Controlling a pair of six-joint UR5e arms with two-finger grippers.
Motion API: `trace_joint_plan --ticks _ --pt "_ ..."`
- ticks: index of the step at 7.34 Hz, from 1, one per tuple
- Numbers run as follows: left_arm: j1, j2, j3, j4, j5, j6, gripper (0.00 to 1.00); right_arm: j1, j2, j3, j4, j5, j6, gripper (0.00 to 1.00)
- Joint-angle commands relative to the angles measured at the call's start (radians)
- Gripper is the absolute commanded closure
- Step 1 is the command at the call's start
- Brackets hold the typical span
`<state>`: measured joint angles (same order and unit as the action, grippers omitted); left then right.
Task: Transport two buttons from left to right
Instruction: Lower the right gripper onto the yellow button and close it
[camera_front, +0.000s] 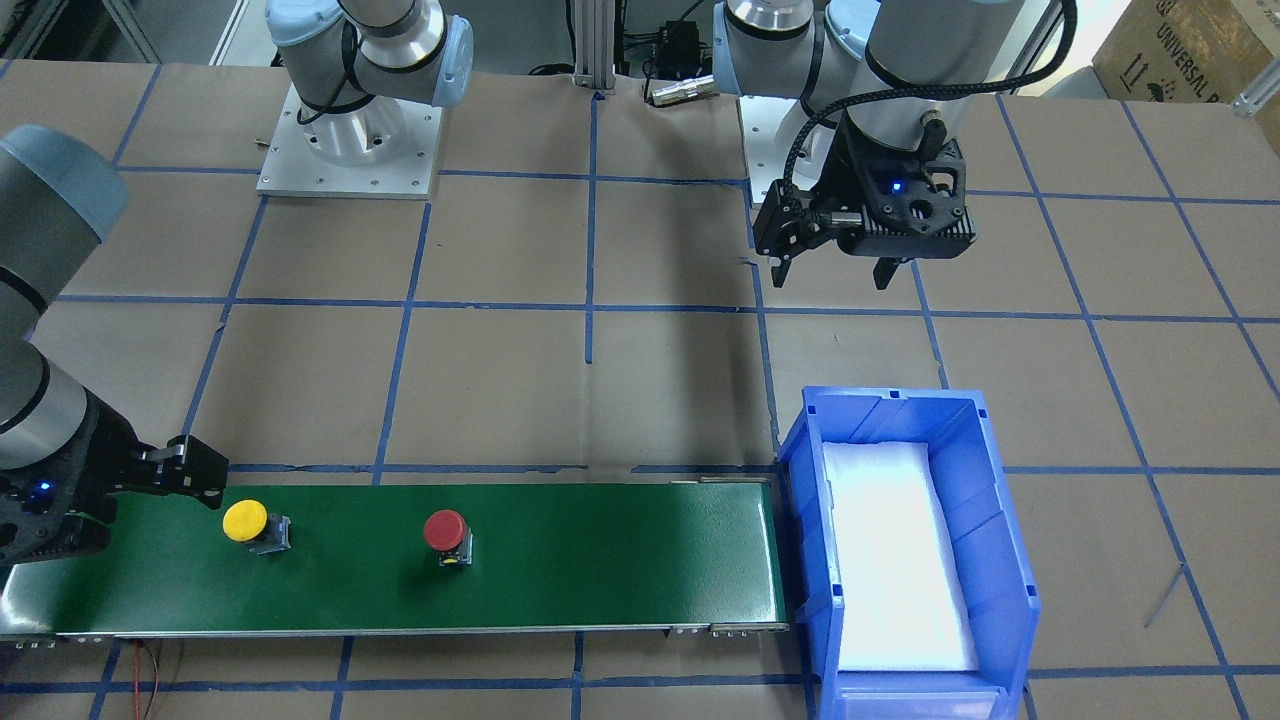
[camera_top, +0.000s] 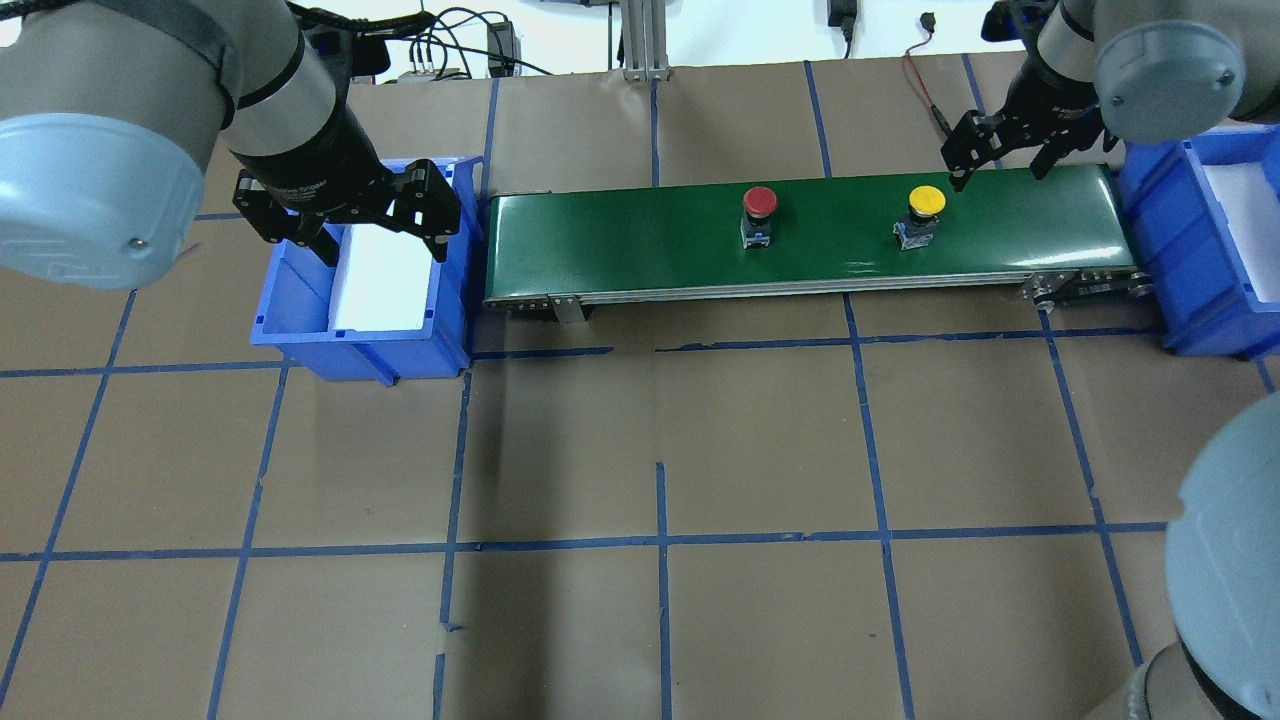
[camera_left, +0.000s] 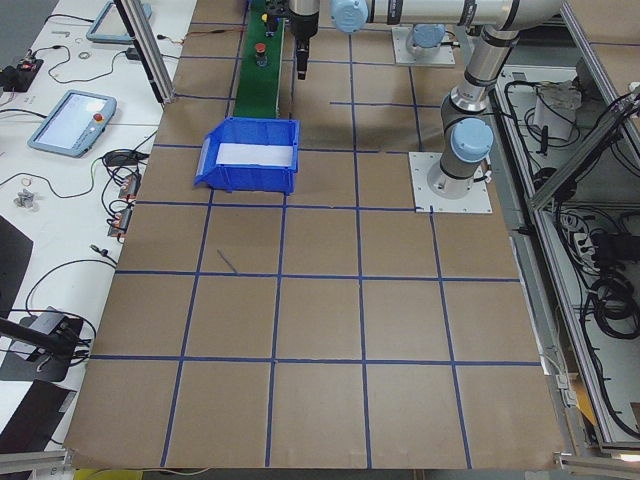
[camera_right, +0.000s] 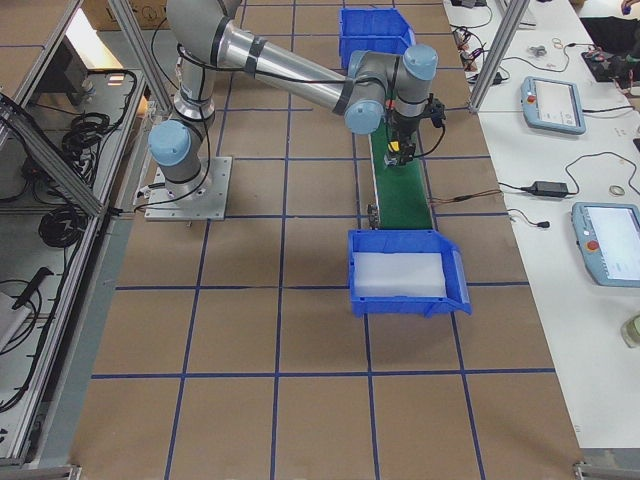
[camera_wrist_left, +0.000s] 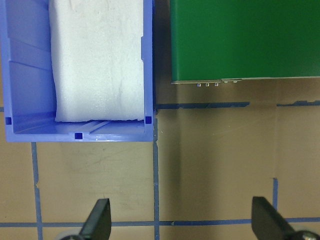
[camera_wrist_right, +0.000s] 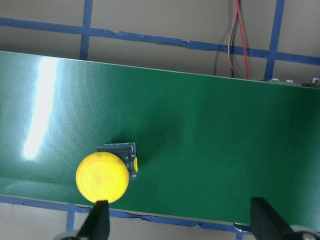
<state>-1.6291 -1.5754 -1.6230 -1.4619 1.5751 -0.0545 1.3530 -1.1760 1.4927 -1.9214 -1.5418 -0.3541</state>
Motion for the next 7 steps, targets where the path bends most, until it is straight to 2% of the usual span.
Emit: trace_joint_plan --ticks 1,2,7 --pt "0.000 0.000 0.000 0.000 0.000 0.001 0.00 0.000 0.001 0.000 -0.007 0.000 0.007 0.00" --pt "0.000 0.000 0.000 0.000 0.000 -0.001 0.00 0.000 0.004 -0.002 -0.007 0.002 0.056 0.00" --pt "0.000 0.000 -0.002 0.000 0.000 -0.001 0.00 0.000 0.027 -0.005 -0.008 0.019 0.064 0.00"
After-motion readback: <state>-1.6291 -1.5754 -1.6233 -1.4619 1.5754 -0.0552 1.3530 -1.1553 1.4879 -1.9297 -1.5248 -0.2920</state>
